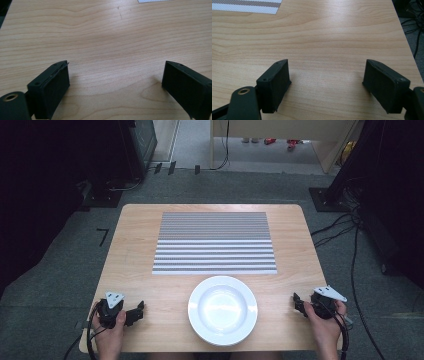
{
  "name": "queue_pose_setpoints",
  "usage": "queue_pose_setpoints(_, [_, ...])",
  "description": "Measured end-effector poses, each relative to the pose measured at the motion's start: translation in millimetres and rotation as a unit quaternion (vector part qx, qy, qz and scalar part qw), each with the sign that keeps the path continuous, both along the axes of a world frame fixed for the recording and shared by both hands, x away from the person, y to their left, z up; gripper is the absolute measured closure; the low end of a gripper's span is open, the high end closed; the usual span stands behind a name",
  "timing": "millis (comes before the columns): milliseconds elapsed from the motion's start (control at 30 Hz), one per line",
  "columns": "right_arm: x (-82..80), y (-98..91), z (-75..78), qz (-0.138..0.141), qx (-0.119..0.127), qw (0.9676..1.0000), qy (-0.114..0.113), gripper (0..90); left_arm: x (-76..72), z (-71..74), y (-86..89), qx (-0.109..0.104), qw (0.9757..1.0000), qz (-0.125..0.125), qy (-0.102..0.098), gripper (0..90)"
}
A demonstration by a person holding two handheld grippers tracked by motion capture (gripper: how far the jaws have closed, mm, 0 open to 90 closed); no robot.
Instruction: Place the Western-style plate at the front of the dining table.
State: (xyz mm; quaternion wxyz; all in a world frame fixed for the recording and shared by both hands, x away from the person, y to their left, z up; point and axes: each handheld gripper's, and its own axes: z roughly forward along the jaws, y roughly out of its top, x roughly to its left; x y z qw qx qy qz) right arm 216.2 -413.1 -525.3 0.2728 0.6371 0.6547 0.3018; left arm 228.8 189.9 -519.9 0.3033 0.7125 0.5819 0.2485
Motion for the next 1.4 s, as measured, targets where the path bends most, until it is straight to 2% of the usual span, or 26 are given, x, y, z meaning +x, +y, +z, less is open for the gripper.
queue_pose_setpoints(67, [-1.4,3.0,0.0,-0.017,0.001,0.9999,0.001,20.5,2.6,-0.3,-0.9,0.002,0.9999,-0.009,0.007,1.2])
queue_pose_setpoints(133, [-1.2,5.3,-0.2,-0.035,0.001,0.9994,0.004,17.0,4.5,-0.4,-2.6,0.001,1.0,0.004,0.007,0.4])
queue_pose_setpoints(400, [1.9,5.0,-0.5,-0.036,0.001,0.9993,0.008,12.2,5.2,-0.2,-2.3,0.002,1.0,-0.001,0.008,0.3])
queue_pose_setpoints(600, [4.6,8.1,-0.4,-0.052,0.001,0.9986,0.012,9.6,6.4,1.5,-7.4,0.008,1.0,0.001,0.002,0.3])
queue_pose_setpoints(700, [6.1,10.0,-0.5,-0.06,0.001,0.9981,0.014,6.9,7.0,3.4,-11.7,0.001,1.0,-0.001,-0.003,0.3])
queue_pose_setpoints(767, [7.3,12.3,0.5,-0.065,0.011,0.9976,0.018,5.2,7.5,5.1,-16.1,-0.009,0.9999,-0.006,-0.004,0.3])
queue_pose_setpoints(867, [9.1,16.9,1.4,-0.058,0.024,0.9979,0.017,5.0,5.9,9.6,-24.0,-0.026,0.9995,-0.016,-0.01,0.3])
queue_pose_setpoints(967, [10.1,27.6,3.9,-0.041,0.015,0.9989,0.015,4.7,2.0,19.3,-33.8,-0.046,0.9981,-0.031,-0.027,0.3])
queue_pose_setpoints(1067, [9.1,35.8,7.1,-0.031,0.013,0.9994,0.01,4.7,-0.7,25.1,-43.8,-0.05,0.9971,-0.046,-0.034,0.4])
queue_pose_setpoints(1233, [5.1,45.2,13.5,-0.015,0.027,0.9995,0.0,4.8,-3.2,27.1,-54.2,-0.056,0.9959,-0.063,-0.034,0.4])
queue_pose_setpoints(1400, [2.4,53.2,18.9,-0.001,0.038,0.9992,-0.009,5.0,-4.8,29.9,-58.9,-0.076,0.9944,-0.067,-0.033,0.4])
